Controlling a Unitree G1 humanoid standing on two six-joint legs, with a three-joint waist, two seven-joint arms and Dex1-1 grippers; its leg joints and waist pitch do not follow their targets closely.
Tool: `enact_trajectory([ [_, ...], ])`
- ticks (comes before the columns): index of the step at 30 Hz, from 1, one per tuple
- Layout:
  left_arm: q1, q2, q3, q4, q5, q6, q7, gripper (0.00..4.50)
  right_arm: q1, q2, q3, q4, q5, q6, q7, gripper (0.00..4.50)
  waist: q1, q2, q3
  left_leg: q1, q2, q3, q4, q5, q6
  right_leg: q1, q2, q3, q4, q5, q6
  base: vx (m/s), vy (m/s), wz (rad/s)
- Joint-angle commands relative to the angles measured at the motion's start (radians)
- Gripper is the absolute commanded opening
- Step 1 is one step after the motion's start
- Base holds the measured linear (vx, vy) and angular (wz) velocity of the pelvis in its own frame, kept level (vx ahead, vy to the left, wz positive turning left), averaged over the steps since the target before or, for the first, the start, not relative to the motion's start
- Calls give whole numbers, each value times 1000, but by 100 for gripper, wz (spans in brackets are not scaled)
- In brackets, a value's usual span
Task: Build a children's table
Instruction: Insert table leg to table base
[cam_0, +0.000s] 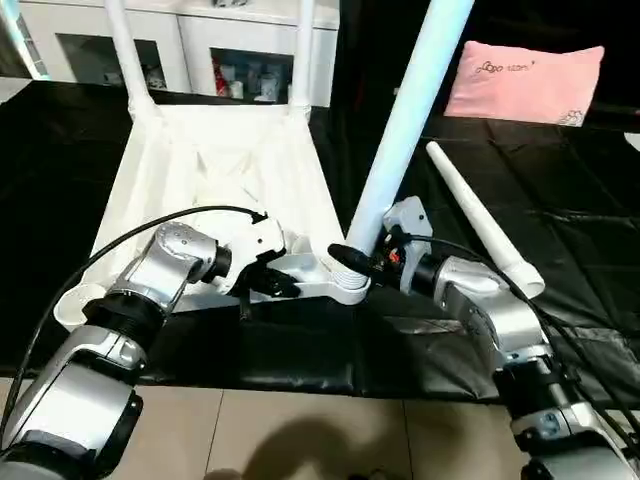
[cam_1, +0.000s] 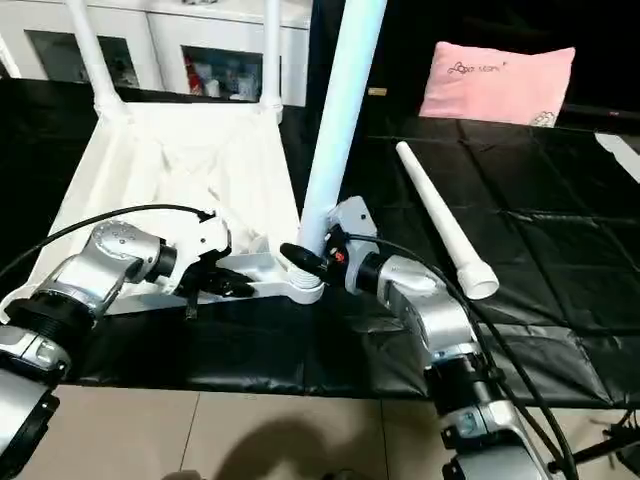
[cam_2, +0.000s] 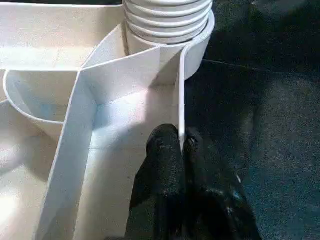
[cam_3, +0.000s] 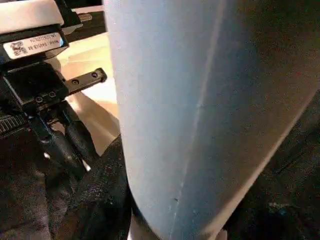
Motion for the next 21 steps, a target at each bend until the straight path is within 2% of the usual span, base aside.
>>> enact_trajectory([
  [1, -5, -3, 11, -37, 2, -7, -17, 0, 20, -20, 20, 54, -36, 28, 10, 193, -1, 16, -73, -8, -31, 37, -68, -120, -9, 87, -45, 35, -71, -102, -201, 0, 0, 0],
  [9, -11, -8, 16, -24, 6, -14, 0, 0, 20, -37, 39, 53, -32, 46, 66, 193, 0, 16, -75, -8, -31, 37, -67, -112, -2, 88, -44, 34, -68, -75, -214, 0, 0, 0],
  [13, -14, -13, 20, -20, 8, -16, 9, 0, 12, -47, 57, 68, -41, 53, 94, 193, 1, 10, -74, -9, -30, 38, -66, -105, 4, 88, -45, 34, -68, -76, -214, 0, 0, 0],
  [15, -14, -14, 21, -21, 8, -16, 10, 0, 9, -45, 54, 75, -40, 49, 94, 193, 2, 10, -74, -9, -30, 38, -66, -105, 4, 88, -45, 34, -68, -79, -212, 0, 0, 0],
  [18, -12, -13, 23, -23, 6, -18, 9, 0, -4, -30, 34, 100, -23, 42, 94, 193, 1, 11, -74, -8, -29, 38, -67, -115, 3, 86, -46, 34, -70, -97, -211, 0, 0, 0],
  [21, -10, -14, 28, -25, 3, -30, 12, 0, -37, 1, -27, 156, 34, 55, 96, 193, -1, 16, -73, -7, -29, 38, -67, -143, 1, 83, -48, 34, -74, -130, -211, 0, 0, 0],
])
